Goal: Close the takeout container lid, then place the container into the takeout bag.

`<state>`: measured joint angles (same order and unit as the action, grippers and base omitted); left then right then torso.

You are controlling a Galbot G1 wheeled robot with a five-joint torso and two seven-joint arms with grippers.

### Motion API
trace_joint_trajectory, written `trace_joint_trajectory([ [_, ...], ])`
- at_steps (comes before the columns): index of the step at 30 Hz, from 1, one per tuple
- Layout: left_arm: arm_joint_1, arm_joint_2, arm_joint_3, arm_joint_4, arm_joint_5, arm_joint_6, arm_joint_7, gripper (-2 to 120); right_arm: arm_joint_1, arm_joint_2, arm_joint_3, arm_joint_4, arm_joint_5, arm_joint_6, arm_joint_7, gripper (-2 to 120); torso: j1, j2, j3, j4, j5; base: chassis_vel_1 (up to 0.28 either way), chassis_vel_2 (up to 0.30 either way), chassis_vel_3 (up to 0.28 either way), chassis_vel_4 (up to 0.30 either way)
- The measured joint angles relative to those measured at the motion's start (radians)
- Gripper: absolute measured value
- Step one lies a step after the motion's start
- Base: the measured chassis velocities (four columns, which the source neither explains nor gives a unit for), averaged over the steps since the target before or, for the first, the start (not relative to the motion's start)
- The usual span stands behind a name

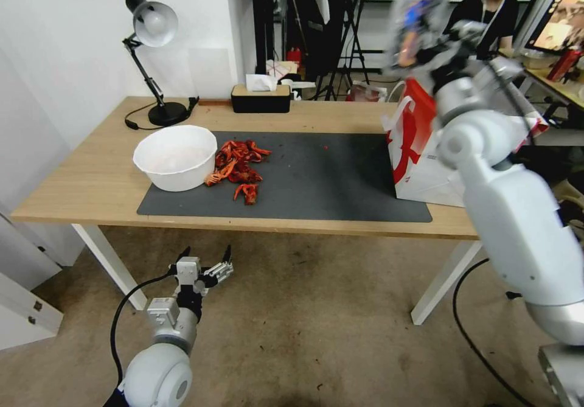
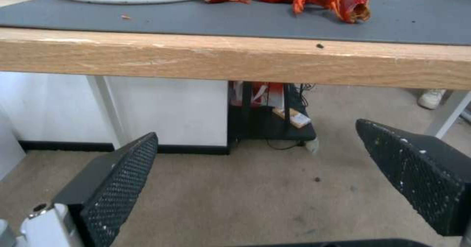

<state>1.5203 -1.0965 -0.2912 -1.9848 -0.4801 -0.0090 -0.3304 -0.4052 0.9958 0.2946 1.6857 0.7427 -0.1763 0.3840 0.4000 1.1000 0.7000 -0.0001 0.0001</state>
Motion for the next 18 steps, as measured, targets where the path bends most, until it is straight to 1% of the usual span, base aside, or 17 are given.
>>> trace_joint_trajectory([
  [4,-0.006,-0.001,0.002,0.002,0.0,0.0,-0.001,100,-0.004,-0.024,0.028,-0.017,-0.011,-0.026,0.038,0,0.0,0.0,0.0,0.0,0.0,0.0,0.0,0.0,0.0],
  [6,-0.011,0.0,0.003,0.004,0.0,0.0,-0.003,100,-0.033,-0.039,0.048,-0.018,-0.018,-0.049,0.067,0,0.0,0.0,0.0,-0.0001,0.0001,0.0,0.0,0.0,0.0],
  [8,-0.012,0.002,0.005,0.004,-0.002,0.001,-0.003,100,-0.046,-0.041,0.055,-0.016,-0.018,-0.058,0.079,0,0.0,0.0,0.0,-0.0001,0.0004,0.0,0.0,0.0,0.0],
  [11,-0.013,0.005,0.008,0.003,-0.009,0.008,-0.003,100,-0.07,-0.042,0.073,-0.004,-0.004,-0.076,0.09,0,0.0,0.0,0.0,0.0001,-0.0003,0.0,0.0,0.0,0.0],
  [14,-0.017,0.004,0.013,0.003,-0.012,0.011,-0.005,100,-0.087,-0.039,0.084,0.007,0.03,-0.1,0.103,0,0.0,0.0,0.0,0.0002,-0.0002,0.0,0.0,0.0,0.0],
  [15,-0.019,0.003,0.015,0.003,-0.013,0.013,-0.007,100,-0.098,-0.036,0.092,0.013,0.072,-0.115,0.115,0,0.0,0.0,0.0,0.0001,-0.0003,0.0,0.0,0.0,0.0],
  [16,-0.02,0.003,0.016,0.004,-0.013,0.013,-0.007,100,-0.101,-0.035,0.095,0.015,0.088,-0.12,0.118,0,0.0,0.0,0.0,0.0002,-0.0001,0.0,0.0,0.0,0.0],
  [17,-0.023,0.003,0.017,0.004,-0.014,0.014,-0.008,100,-0.111,-0.031,0.105,0.018,0.129,-0.135,0.125,6,0.0,0.0,0.0,0.0002,-0.0001,0.0,0.0,0.0,0.0],
  [18,-0.023,0.003,0.017,0.004,-0.014,0.014,-0.008,100,-0.111,-0.031,0.105,0.018,0.129,-0.135,0.125,6,0.0,0.0,0.0,0.0002,-0.0001,0.0,0.0,0.0,0.0],
])
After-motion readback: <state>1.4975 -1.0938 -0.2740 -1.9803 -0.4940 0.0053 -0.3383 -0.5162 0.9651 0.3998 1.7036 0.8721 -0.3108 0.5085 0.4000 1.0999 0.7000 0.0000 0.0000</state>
